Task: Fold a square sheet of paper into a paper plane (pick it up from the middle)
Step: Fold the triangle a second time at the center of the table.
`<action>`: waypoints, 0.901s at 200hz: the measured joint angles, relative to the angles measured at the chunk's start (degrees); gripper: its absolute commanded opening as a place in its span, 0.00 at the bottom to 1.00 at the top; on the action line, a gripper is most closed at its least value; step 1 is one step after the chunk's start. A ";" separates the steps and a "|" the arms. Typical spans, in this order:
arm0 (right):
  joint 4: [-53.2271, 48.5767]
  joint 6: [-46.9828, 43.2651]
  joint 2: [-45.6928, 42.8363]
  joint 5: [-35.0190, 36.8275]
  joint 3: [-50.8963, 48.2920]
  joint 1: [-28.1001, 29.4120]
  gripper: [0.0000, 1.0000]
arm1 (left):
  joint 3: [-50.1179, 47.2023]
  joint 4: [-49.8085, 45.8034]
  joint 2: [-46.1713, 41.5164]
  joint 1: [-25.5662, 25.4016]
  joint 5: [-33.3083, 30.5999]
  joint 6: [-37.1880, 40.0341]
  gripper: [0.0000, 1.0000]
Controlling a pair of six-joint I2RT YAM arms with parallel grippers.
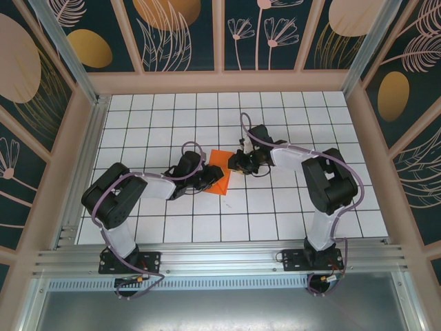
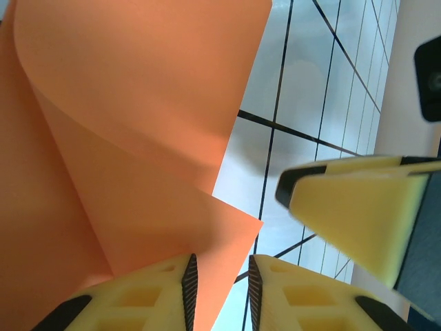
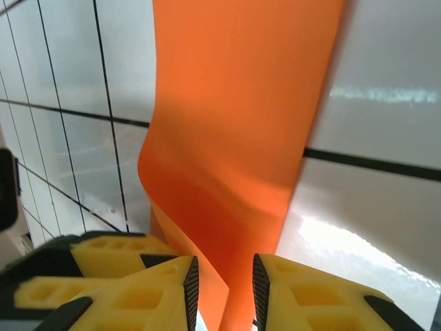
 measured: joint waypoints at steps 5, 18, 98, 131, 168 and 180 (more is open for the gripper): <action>-0.04 -0.31 -0.02 -0.22 -0.28 0.00 0.31 | 0.00 0.00 -0.02 0.02 0.00 0.00 0.27; -0.09 -1.11 -0.02 -0.42 -0.70 0.02 0.31 | 0.00 0.00 -0.02 0.00 -0.02 0.00 0.26; 0.00 -3.32 0.07 -3.19 -0.70 1.55 0.28 | 0.00 0.00 -0.02 0.00 -0.02 0.00 0.22; -0.02 -4.24 0.83 -3.39 -0.70 1.66 0.12 | 0.00 -0.02 -0.02 0.00 -0.02 0.02 0.22; -0.24 -4.83 1.53 -2.14 -0.44 1.68 0.06 | 0.00 -0.02 -0.02 0.00 0.02 0.02 0.25; -0.28 -5.09 1.97 -1.22 0.02 1.68 0.06 | 0.00 0.00 -0.02 0.00 0.02 0.02 0.26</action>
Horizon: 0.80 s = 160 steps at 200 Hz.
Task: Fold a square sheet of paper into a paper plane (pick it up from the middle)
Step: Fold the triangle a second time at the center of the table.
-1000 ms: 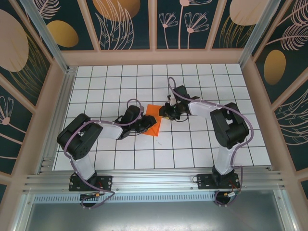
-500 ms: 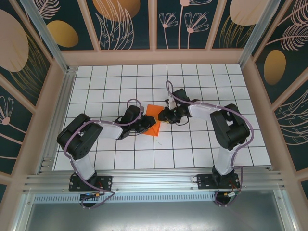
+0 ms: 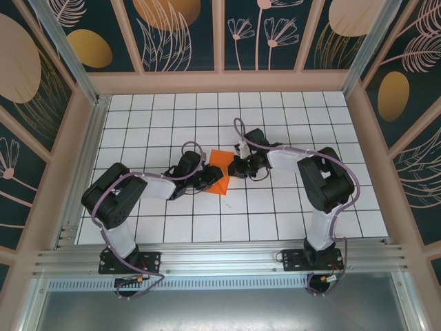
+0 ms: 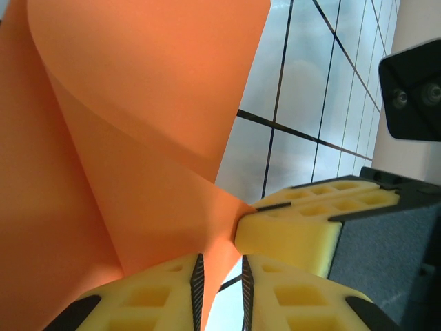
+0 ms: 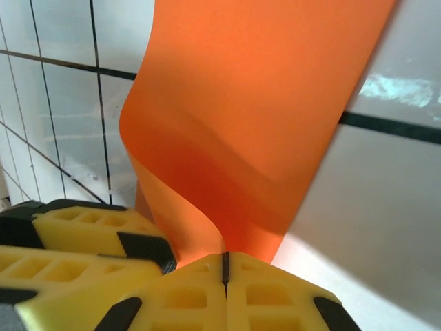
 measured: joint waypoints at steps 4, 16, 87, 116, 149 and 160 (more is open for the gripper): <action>0.00 -0.17 0.13 0.20 0.13 -0.02 0.06 | 0.00 0.00 0.00 0.00 0.00 0.00 0.26; -0.15 -0.59 0.68 1.05 0.74 0.00 0.06 | 0.00 0.00 0.00 0.02 0.02 0.00 0.26; -0.83 -1.22 2.58 2.86 2.12 0.35 0.06 | 0.00 0.02 0.00 0.00 1.22 0.02 0.25; -1.09 -1.51 3.19 3.13 2.78 0.37 0.06 | 0.00 0.02 0.07 -0.11 1.99 0.07 0.24; -1.46 -2.08 3.45 3.98 2.82 0.37 0.06 | 0.59 0.00 0.98 -0.52 2.58 0.46 0.24; -1.49 -2.10 3.48 4.11 2.82 0.37 0.06 | 0.66 -0.02 1.25 -0.68 2.82 0.48 0.24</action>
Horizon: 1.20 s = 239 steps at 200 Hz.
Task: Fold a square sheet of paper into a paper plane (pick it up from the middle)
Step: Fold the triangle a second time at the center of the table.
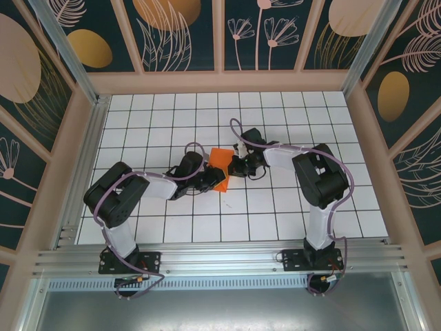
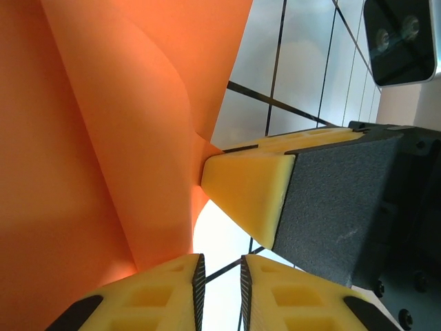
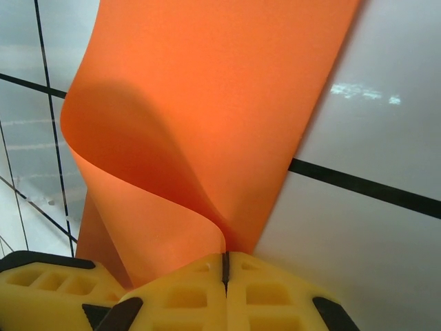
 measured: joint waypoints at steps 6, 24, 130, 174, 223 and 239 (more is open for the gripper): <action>0.00 -0.07 0.00 0.02 0.04 0.00 0.06 | 0.00 0.00 0.09 -0.07 0.09 0.00 0.24; -0.02 -0.13 0.04 0.04 0.15 0.00 0.06 | 0.09 -0.02 0.50 -0.07 0.33 0.02 0.24; -0.24 -0.15 1.77 0.28 2.14 0.22 0.09 | 0.83 -1.09 1.03 -0.17 0.39 0.17 0.23; -0.46 -0.17 1.77 0.39 2.19 0.28 0.10 | 0.92 -1.77 1.36 -0.17 0.37 0.20 0.23; -0.70 -0.22 1.77 0.90 2.19 0.33 0.08 | 1.16 -1.95 1.97 -0.17 0.39 0.59 0.22; -0.92 -0.35 1.77 1.22 2.21 0.35 0.08 | 1.40 -1.97 2.21 -0.31 0.42 0.63 0.22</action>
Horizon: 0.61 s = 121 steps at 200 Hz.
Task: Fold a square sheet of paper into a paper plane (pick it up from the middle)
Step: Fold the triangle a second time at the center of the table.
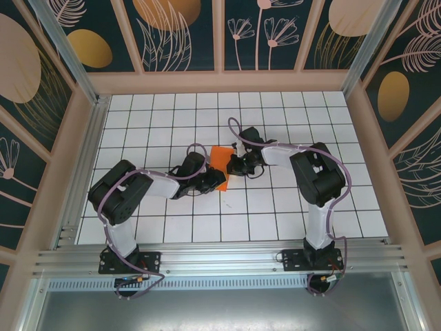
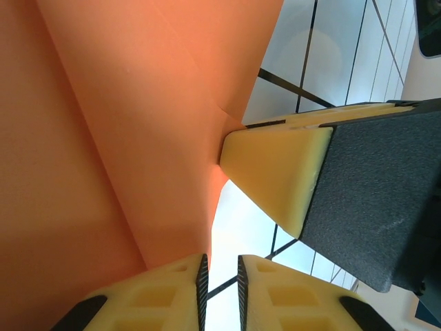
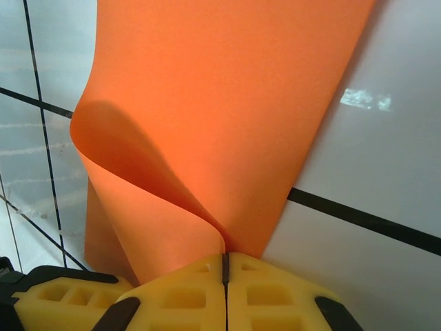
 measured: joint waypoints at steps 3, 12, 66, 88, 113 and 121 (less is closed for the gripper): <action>0.00 0.00 0.00 0.04 0.00 0.02 0.08 | 0.02 0.00 0.02 -0.04 -0.02 0.00 0.22; -0.07 -0.04 0.00 0.13 0.02 0.02 0.07 | 0.22 0.00 0.17 -0.13 0.00 0.00 0.22; -0.11 -0.02 0.00 0.31 0.04 0.09 0.06 | 0.61 -0.22 0.52 -0.20 0.02 0.00 0.22; -0.13 -0.02 0.00 0.31 0.04 0.07 0.07 | 0.61 -0.50 0.52 -0.20 -0.02 0.00 0.22; -0.13 -0.02 0.00 0.31 0.04 0.07 0.08 | 0.61 -1.16 0.52 -0.20 -0.09 0.17 0.22; -0.13 0.00 0.00 0.31 0.04 0.07 0.09 | 0.61 -1.27 0.52 -0.20 -0.11 0.22 0.22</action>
